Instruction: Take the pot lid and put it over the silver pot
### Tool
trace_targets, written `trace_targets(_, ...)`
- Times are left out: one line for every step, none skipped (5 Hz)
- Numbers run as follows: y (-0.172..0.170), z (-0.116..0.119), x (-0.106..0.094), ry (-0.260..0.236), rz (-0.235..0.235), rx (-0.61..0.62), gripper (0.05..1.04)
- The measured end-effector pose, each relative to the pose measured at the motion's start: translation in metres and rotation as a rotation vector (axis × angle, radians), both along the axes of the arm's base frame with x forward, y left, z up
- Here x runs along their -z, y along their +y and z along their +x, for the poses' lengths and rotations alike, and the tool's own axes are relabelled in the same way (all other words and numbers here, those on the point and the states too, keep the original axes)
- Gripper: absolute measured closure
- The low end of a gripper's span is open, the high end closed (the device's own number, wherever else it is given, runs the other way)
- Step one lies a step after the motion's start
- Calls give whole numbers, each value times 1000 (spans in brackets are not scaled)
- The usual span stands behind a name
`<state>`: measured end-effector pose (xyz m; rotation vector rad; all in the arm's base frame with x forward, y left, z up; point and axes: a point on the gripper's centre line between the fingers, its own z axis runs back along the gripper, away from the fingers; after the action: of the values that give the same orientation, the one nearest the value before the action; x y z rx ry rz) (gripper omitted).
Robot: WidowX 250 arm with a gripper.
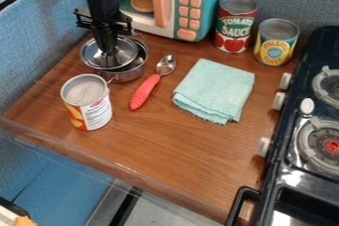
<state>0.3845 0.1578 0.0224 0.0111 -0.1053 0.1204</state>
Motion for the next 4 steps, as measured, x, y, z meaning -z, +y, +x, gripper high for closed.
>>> trace_targets(-6, 6, 3, 2, 3, 3, 1029)
trace_targets(-6, 6, 4, 5, 7, 9, 1029)
trace_targets(-8, 6, 5, 5, 12, 15, 1001)
trace_targets(-10, 4, 4, 6, 2, 17, 851)
